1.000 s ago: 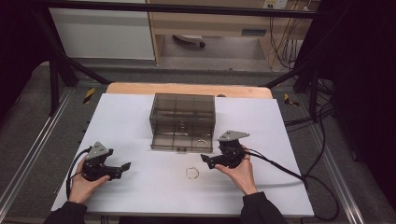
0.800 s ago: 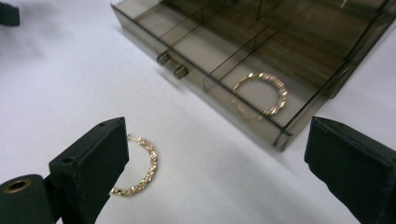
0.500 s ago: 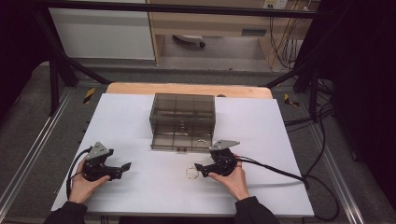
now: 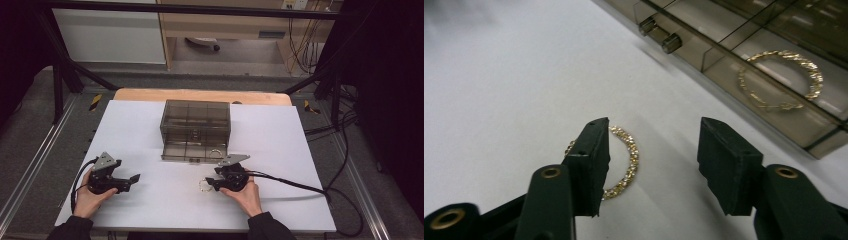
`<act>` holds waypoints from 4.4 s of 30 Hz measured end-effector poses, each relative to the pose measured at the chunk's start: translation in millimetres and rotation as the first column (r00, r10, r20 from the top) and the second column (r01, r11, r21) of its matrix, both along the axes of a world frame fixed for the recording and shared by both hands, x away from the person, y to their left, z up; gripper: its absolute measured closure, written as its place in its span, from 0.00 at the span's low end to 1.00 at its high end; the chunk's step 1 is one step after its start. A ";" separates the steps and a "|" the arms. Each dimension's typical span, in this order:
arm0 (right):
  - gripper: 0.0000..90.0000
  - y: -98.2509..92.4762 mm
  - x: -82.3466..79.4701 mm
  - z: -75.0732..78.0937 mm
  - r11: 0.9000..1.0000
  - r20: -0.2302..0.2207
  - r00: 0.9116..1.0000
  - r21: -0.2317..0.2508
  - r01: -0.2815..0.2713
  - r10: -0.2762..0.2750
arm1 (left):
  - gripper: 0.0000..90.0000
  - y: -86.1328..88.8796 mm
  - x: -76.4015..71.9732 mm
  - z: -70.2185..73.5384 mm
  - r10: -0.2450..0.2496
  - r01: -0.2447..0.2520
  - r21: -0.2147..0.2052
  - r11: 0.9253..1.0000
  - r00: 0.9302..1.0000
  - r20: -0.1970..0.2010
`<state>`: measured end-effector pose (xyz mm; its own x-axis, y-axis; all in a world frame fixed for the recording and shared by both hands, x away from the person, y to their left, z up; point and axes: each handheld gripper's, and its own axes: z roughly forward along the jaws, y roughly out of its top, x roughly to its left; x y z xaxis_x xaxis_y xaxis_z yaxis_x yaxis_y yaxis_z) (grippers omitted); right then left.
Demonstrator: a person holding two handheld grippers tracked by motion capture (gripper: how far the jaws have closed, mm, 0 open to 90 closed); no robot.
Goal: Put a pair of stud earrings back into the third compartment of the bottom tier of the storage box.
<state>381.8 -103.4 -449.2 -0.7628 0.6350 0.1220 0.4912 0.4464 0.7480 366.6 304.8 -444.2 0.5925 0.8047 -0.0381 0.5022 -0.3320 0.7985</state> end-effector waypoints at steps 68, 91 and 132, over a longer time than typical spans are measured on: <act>0.97 -14.1 -2.4 25.4 1.000 -0.024 1.000 0.014 0.020 -0.020 | 0.07 -0.3 0.0 -0.4 -0.004 0.004 0.004 1.000 1.000 -0.005; 0.97 -23.8 14.5 43.6 0.994 0.025 0.995 0.061 0.091 -0.092 | 0.07 -0.2 0.2 -0.5 -0.002 0.002 0.003 1.000 1.000 -0.006; 0.97 -14.3 71.1 36.4 0.977 0.047 0.976 0.028 0.212 -0.213 | 0.07 0.1 0.6 -1.0 -0.002 0.002 0.002 1.000 1.000 -0.007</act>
